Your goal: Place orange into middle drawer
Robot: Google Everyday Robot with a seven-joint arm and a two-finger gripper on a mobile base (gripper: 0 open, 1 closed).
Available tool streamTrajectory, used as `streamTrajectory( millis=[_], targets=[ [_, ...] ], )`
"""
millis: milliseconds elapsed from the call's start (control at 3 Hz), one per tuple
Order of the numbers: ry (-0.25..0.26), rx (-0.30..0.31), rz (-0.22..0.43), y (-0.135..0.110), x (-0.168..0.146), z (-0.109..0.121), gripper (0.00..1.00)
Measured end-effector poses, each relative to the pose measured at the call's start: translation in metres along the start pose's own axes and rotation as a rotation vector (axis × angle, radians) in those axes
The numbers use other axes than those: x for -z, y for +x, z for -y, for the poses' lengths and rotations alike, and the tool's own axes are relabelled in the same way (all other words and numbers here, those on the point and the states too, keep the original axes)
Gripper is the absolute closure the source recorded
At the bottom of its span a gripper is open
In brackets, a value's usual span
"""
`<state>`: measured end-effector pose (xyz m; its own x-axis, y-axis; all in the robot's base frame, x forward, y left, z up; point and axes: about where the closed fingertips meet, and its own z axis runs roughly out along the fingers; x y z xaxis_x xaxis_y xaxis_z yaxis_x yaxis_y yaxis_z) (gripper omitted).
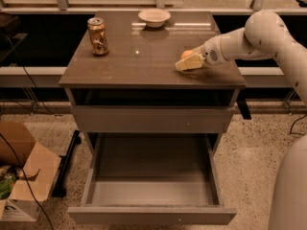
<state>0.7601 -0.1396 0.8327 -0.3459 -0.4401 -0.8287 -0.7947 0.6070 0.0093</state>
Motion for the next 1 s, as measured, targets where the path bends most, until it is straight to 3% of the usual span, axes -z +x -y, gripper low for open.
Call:
streamTrajectory(
  millis=[333, 667, 1000],
  targets=[
    [0.011, 0.037, 0.02, -0.015, 0.01, -0.01, 0.65],
    [-0.007, 0.113, 0.053, -0.045, 0.025, -0.041, 0.96],
    [-0.051, 0.149, 0.057, -0.05, 0.032, -0.08, 1.0]
  ],
)
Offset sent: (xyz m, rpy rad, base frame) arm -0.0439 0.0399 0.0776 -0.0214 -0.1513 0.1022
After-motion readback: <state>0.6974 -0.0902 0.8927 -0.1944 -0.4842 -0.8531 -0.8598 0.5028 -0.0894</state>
